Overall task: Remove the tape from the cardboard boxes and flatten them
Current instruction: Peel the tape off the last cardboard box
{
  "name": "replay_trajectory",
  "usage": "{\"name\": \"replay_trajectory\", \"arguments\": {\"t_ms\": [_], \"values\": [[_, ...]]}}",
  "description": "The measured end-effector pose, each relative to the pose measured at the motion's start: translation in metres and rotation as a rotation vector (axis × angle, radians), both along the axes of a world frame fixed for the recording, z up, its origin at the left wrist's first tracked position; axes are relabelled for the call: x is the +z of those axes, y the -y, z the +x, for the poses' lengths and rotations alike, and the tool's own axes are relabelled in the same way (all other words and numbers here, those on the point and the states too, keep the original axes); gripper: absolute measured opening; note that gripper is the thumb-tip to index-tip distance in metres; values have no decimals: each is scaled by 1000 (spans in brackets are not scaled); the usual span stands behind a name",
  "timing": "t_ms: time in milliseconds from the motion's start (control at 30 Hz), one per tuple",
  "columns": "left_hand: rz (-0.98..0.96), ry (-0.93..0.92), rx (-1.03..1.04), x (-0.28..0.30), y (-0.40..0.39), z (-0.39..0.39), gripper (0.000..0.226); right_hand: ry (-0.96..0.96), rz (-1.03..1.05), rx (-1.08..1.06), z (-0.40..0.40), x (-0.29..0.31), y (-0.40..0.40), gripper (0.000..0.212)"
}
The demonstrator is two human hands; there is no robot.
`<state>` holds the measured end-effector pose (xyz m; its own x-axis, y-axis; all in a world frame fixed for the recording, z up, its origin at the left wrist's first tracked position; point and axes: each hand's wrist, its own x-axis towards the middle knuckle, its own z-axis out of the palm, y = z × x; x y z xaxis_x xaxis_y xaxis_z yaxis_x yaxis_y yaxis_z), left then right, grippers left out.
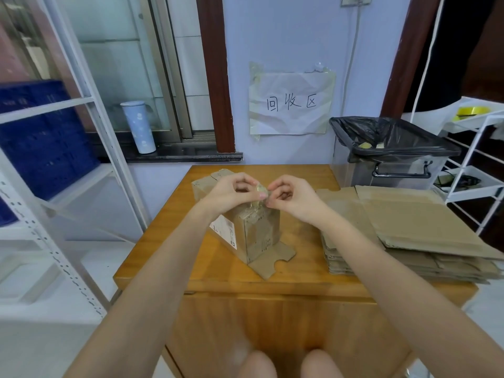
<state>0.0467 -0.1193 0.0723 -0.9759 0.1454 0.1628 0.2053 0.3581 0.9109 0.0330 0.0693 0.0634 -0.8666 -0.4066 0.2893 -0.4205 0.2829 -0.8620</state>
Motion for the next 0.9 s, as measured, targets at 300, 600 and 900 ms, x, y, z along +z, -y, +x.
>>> {"name": "replay_trajectory", "arguments": {"t_ms": [300,600,900], "values": [[29,-6,-5,3,2,0,24,-69,-61,-25,0,-2,1,22],[57,23,-24,3,4,0,15,-121,-86,-91,0,-5,12,22],[97,19,-29,2,4,0,15,-238,152,-89,-6,-8,12,37]]}}
